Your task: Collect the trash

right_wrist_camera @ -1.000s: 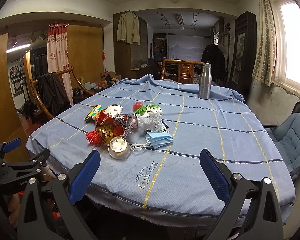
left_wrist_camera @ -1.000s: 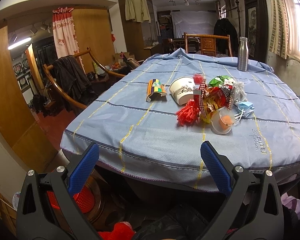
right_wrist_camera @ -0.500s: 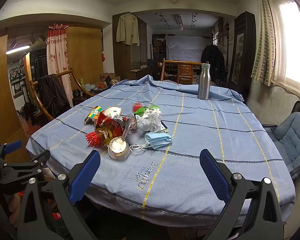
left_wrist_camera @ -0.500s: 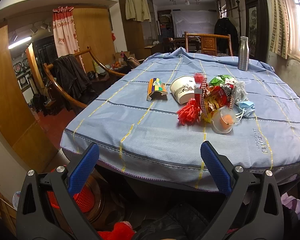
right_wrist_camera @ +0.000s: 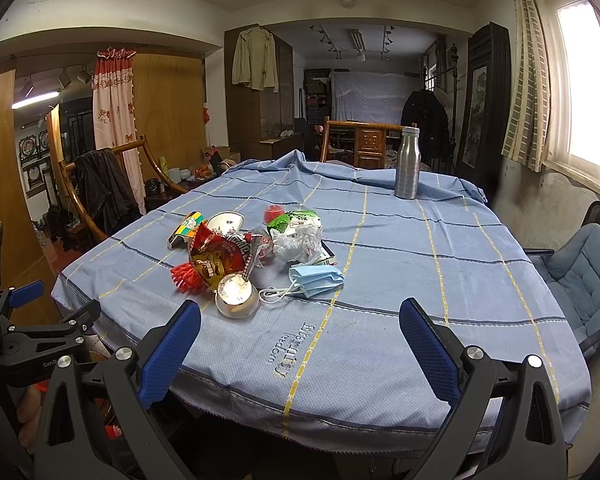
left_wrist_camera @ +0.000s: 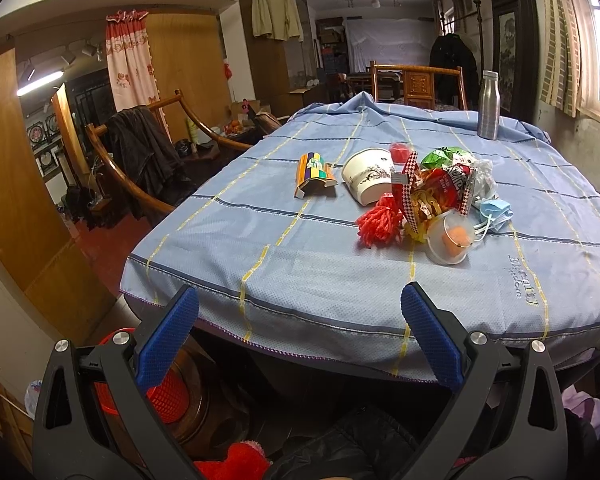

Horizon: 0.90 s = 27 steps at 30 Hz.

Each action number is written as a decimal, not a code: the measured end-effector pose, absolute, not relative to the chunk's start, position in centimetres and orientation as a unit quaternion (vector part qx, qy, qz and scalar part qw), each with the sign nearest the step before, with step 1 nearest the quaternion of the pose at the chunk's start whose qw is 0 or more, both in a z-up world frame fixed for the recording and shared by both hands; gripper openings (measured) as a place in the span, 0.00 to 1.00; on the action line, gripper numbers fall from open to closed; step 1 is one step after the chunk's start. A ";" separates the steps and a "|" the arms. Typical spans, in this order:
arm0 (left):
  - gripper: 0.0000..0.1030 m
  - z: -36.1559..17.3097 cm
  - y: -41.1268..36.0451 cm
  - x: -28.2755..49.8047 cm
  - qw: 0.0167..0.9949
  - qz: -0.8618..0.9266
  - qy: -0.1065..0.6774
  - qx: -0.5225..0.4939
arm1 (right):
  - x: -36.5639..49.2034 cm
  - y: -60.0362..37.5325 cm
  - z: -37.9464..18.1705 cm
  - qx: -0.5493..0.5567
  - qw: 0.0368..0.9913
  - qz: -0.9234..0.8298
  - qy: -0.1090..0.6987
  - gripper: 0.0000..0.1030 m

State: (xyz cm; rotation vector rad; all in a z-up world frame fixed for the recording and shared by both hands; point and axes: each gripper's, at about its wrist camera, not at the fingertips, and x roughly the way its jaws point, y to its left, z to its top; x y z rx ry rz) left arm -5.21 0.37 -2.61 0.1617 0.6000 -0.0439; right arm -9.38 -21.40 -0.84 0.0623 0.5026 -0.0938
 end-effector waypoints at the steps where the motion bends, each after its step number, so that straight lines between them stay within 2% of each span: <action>1: 0.94 -2.6 0.4 -5.2 0.952 -0.022 0.295 0.079 | -9.4 -21.4 -0.9 0.031 0.967 -0.047 0.248 0.95; 17: 0.94 -3.2 0.6 -5.1 0.951 -0.023 0.299 0.077 | -9.1 -22.0 -1.5 0.041 0.966 -0.046 0.252 0.95; 27: 0.94 -5.2 0.4 -1.3 0.938 -0.017 0.337 0.083 | -5.5 -22.7 -3.4 0.046 0.957 -0.041 0.283 0.95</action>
